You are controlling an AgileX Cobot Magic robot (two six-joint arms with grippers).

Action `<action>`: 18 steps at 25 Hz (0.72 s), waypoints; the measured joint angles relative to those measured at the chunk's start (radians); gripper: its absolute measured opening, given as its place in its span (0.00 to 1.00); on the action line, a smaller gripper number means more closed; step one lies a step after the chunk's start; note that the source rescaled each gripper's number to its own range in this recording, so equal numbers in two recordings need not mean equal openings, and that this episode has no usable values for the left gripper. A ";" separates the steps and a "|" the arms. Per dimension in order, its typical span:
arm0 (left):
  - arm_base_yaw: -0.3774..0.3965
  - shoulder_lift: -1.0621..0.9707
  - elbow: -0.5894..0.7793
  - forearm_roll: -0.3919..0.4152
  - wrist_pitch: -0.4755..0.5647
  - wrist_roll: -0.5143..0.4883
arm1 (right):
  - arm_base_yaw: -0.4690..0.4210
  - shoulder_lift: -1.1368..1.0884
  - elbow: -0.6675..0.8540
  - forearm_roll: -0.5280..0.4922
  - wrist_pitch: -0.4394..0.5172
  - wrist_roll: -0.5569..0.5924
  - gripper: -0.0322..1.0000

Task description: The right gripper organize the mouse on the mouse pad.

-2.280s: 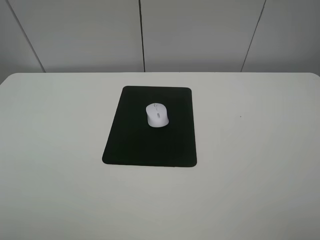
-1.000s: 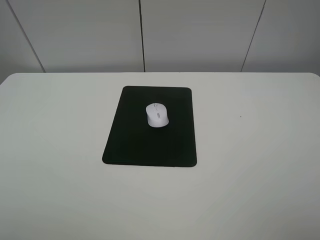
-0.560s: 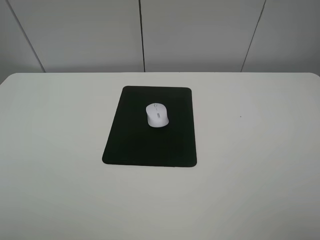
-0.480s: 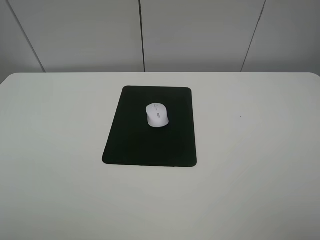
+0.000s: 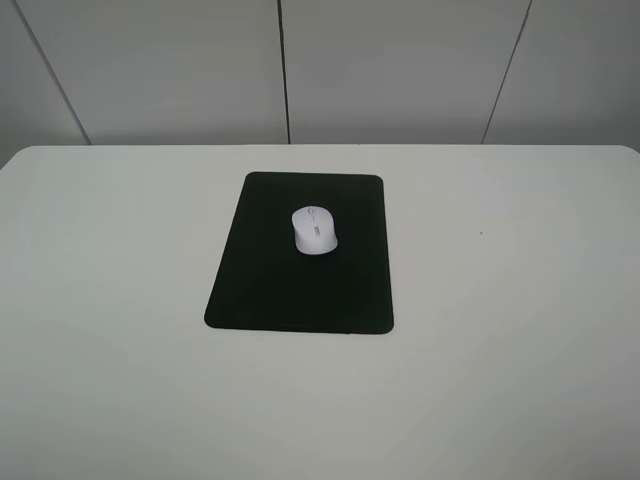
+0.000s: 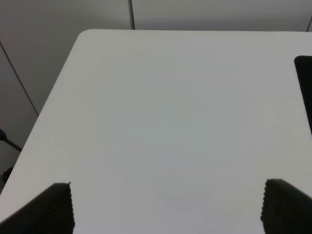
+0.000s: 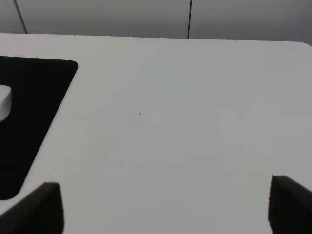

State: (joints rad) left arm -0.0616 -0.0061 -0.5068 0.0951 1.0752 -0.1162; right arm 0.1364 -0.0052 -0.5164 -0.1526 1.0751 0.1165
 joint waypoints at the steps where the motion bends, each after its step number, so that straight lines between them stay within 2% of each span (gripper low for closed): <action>1: 0.000 0.000 0.000 0.000 0.000 0.000 | 0.000 0.000 0.000 0.000 0.000 0.000 1.00; 11: 0.000 0.000 0.000 0.000 0.000 0.000 | 0.000 0.000 0.002 0.002 0.000 0.000 1.00; 18: 0.000 0.000 0.000 0.000 0.000 0.000 | 0.000 0.000 0.002 -0.057 0.000 0.000 1.00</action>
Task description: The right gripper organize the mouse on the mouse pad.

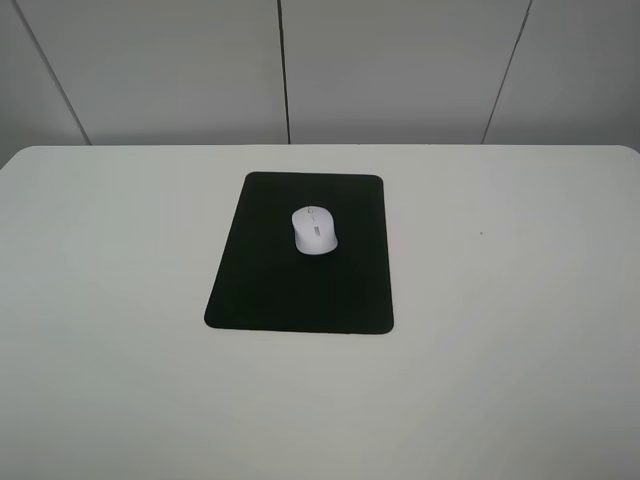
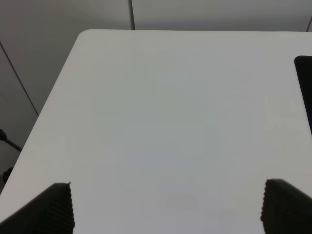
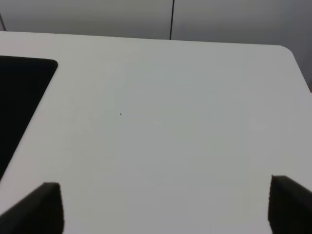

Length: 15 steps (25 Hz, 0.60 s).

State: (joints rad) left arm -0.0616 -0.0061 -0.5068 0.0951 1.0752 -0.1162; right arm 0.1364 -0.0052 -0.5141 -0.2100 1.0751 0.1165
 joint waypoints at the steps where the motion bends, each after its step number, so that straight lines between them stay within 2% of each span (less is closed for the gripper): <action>1: 0.000 0.000 0.000 0.000 0.000 0.000 | 0.000 0.000 0.000 0.000 0.000 0.000 1.00; 15: 0.000 0.000 0.000 0.000 0.000 0.000 | 0.000 0.000 0.000 0.001 0.000 0.000 1.00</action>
